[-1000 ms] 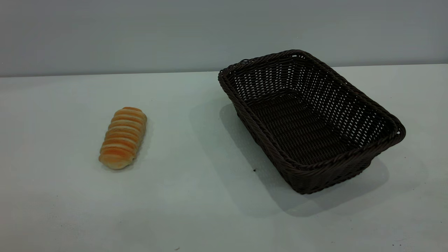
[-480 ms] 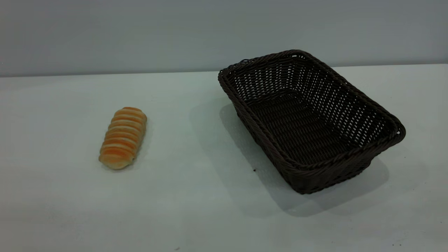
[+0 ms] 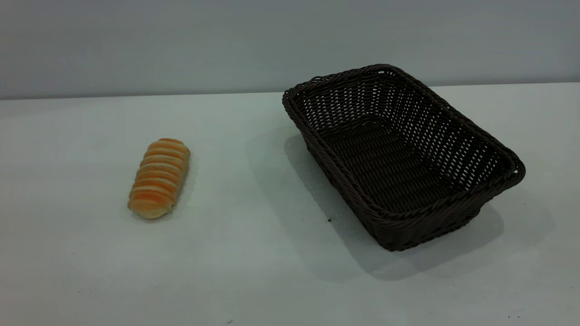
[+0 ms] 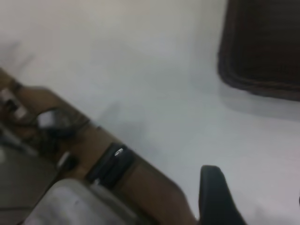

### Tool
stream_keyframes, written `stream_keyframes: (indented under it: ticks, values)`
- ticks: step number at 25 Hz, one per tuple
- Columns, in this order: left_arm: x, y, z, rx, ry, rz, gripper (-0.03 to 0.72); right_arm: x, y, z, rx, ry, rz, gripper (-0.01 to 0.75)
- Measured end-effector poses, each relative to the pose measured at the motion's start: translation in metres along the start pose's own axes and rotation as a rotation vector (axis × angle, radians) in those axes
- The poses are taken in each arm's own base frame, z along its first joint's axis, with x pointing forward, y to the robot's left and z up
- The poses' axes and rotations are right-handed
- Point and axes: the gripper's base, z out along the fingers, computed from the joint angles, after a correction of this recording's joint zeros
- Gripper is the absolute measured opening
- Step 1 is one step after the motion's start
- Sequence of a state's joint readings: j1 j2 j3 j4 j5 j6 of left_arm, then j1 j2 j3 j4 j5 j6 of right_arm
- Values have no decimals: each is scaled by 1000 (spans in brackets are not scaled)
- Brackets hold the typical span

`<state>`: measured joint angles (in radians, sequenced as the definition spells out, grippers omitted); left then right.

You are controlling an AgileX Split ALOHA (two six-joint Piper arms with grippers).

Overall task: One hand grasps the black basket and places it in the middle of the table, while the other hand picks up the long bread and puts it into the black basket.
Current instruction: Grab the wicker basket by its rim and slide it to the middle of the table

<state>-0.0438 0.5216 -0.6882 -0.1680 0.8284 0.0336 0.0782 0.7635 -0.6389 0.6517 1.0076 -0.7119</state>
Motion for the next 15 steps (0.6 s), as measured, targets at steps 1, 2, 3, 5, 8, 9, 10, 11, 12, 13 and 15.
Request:
stream_keyframes:
  ticks: [1,2,3,5,8,9,10,11,12,13,15]
  values:
    - [-1,0,1,0,7,-1,514,-3,-4,7,-12,20,9,440]
    - [-1,0,2,-1,14,-2,514,-5,-6,15,-25,39,18,440]
    - [-1,0,3,-1,15,-2,514,-7,-8,21,-37,56,21,440]
    - [-1,0,3,-2,15,-1,514,-11,-12,38,-50,89,38,440]
    - [-1,1,3,-4,16,0,514,-15,-12,64,-68,129,42,440]
    - [-1,1,2,-4,16,1,514,-16,-11,75,-75,147,36,440]
    - [-1,1,2,-6,18,2,514,-17,-9,83,-82,161,33,440]
    - [0,1,2,-11,23,6,514,-17,-8,94,-80,176,44,440]
    - [0,2,2,-16,27,9,514,-17,-8,104,-77,193,63,440]
    - [0,2,2,-21,32,13,514,-17,-9,113,-69,210,96,440]
    - [1,3,2,-26,42,17,514,-16,-14,129,-37,233,197,440]
